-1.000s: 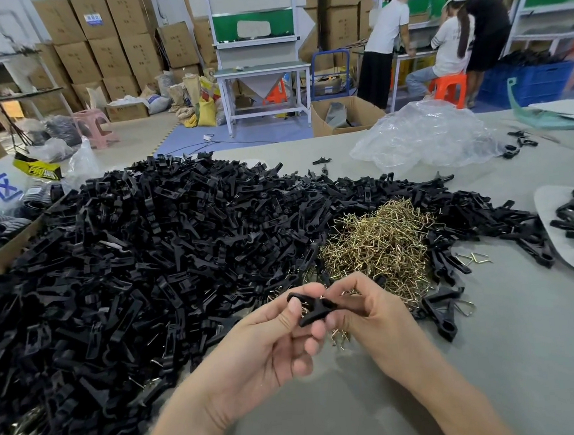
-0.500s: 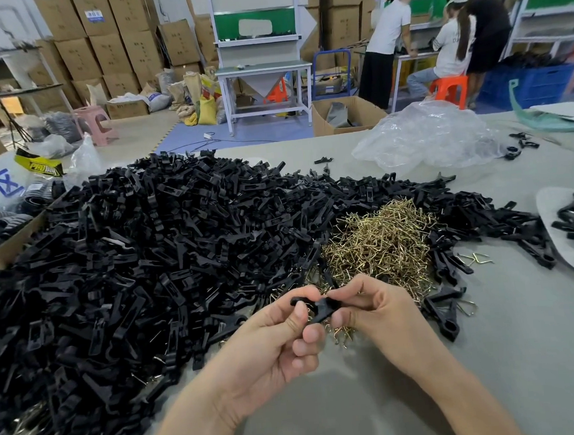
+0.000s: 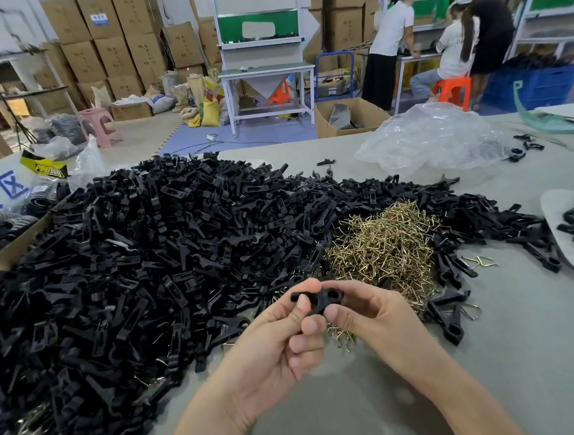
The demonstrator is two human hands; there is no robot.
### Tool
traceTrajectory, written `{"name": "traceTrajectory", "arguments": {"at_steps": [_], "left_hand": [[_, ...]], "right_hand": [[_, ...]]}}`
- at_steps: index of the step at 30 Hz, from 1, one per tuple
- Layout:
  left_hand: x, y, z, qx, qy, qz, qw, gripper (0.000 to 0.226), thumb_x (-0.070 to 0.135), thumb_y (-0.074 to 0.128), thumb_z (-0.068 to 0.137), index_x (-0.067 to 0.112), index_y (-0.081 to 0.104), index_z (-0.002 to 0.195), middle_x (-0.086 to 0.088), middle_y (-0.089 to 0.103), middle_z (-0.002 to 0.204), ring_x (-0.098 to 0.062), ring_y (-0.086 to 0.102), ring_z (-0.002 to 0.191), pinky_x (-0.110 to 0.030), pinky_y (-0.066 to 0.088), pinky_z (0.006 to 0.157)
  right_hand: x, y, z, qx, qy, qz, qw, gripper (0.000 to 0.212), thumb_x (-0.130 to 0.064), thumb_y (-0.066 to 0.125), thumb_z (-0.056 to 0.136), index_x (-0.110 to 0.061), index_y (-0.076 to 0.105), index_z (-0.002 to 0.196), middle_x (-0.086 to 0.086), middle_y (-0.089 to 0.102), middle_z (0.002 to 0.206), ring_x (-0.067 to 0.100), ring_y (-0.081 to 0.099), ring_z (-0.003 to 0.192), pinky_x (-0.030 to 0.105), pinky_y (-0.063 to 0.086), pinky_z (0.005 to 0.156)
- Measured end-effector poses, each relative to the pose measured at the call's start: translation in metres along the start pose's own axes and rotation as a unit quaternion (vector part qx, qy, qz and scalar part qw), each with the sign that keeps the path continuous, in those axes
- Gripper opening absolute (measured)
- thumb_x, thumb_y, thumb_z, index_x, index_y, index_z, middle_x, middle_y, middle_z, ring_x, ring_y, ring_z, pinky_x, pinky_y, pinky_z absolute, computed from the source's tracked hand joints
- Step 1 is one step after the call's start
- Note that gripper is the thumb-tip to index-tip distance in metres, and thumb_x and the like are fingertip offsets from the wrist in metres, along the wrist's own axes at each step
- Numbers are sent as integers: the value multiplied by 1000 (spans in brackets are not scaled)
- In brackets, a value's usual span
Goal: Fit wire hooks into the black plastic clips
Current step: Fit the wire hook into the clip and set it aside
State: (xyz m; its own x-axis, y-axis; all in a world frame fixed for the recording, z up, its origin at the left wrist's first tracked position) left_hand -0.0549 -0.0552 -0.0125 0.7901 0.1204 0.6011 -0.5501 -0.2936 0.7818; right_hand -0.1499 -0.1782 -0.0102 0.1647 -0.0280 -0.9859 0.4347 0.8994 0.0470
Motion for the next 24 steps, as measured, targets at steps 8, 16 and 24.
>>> {"name": "traceTrajectory", "arguments": {"at_steps": [8, 16, 24], "left_hand": [[-3, 6, -2, -28, -8, -35, 999, 23, 12, 62, 88, 13, 77, 105, -4, 52, 63, -7, 42, 41, -17, 36, 34], [2, 5, 4, 57, 78, 147, 984, 49, 55, 57, 88, 19, 70, 118, -7, 61, 73, -14, 52, 52, -26, 44, 45], [-3, 6, -1, 133, 229, 428, 864, 13, 35, 71, 90, 38, 67, 102, 1, 65, 66, -16, 55, 57, -26, 47, 56]], "right_hand": [[3, -4, 1, -20, 22, 49, 998, 31, -30, 80, 78, -22, 77, 108, 7, 77, 110, 18, 72, 104, 22, 54, 87], [8, -10, 5, 31, 31, 51, 998, 19, -28, 78, 79, -29, 77, 98, 0, 77, 96, 7, 71, 89, 17, 52, 80], [9, -13, 1, 31, 21, 48, 998, 21, -31, 77, 82, -23, 77, 101, 7, 76, 102, 14, 68, 90, 24, 55, 84]]}}
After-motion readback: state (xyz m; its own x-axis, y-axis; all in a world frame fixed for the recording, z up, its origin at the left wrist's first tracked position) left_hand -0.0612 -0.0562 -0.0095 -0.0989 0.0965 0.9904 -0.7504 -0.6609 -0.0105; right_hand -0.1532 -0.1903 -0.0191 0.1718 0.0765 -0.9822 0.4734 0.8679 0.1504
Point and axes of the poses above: each hand's wrist, its own z-axis towards the middle knuckle, its own y-axis out of the palm, x = y × z, the point moved 3 cm from there along z, towards the middle knuckle
